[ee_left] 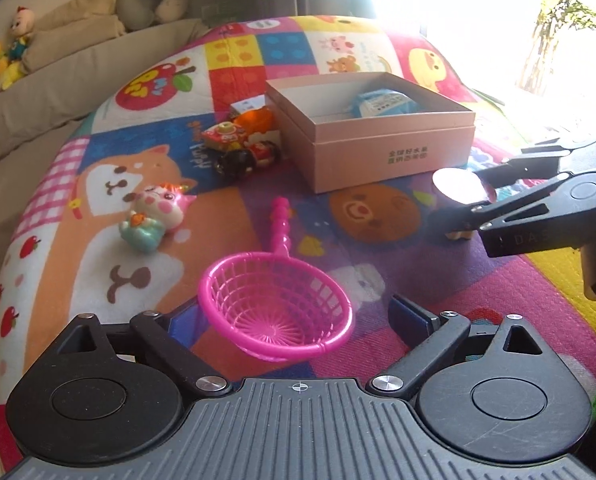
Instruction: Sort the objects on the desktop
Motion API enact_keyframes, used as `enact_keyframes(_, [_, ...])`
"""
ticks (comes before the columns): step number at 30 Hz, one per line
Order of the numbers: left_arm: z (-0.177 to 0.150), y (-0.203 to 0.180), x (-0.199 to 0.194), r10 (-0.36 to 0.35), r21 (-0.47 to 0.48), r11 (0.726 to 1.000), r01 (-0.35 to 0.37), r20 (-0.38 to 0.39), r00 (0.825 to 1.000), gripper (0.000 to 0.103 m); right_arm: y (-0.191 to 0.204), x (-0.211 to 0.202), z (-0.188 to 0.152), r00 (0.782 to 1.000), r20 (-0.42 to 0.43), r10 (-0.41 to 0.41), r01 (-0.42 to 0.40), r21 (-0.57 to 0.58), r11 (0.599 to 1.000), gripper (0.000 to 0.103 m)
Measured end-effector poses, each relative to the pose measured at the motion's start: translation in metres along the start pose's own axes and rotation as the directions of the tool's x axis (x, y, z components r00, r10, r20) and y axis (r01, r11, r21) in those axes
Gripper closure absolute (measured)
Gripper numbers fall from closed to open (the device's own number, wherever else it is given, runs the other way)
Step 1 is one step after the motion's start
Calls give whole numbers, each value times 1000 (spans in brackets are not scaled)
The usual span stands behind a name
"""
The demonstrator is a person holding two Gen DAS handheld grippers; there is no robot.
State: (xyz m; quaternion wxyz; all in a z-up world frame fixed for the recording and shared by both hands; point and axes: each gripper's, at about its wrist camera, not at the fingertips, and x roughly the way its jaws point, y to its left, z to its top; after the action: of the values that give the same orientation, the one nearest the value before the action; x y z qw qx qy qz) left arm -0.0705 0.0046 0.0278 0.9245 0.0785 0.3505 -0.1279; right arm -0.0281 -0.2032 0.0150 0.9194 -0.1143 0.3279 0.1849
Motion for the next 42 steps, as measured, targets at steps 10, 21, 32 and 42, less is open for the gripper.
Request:
enact_keyframes(10, [1,2,19,86,56,995,-85,-1,996,16,1,-16,-4,999,-44,8,-9,-19,1000,47])
enact_keyframes(21, [67,-14,-72,40,73,995,-67,320,947,16,-21,-108,25,992,125,-17,18,0,1000,47])
enact_keyframes(32, [185,-42,18,-9,-15,1000,16,381,925,16,-80,-153,83,929,317,-191,157,129,979,47])
enact_keyframes(42, [135,-17,76,-32,-84,995,51,209,977,6,-110,-82,68,964,178,-198,166,180,969,47])
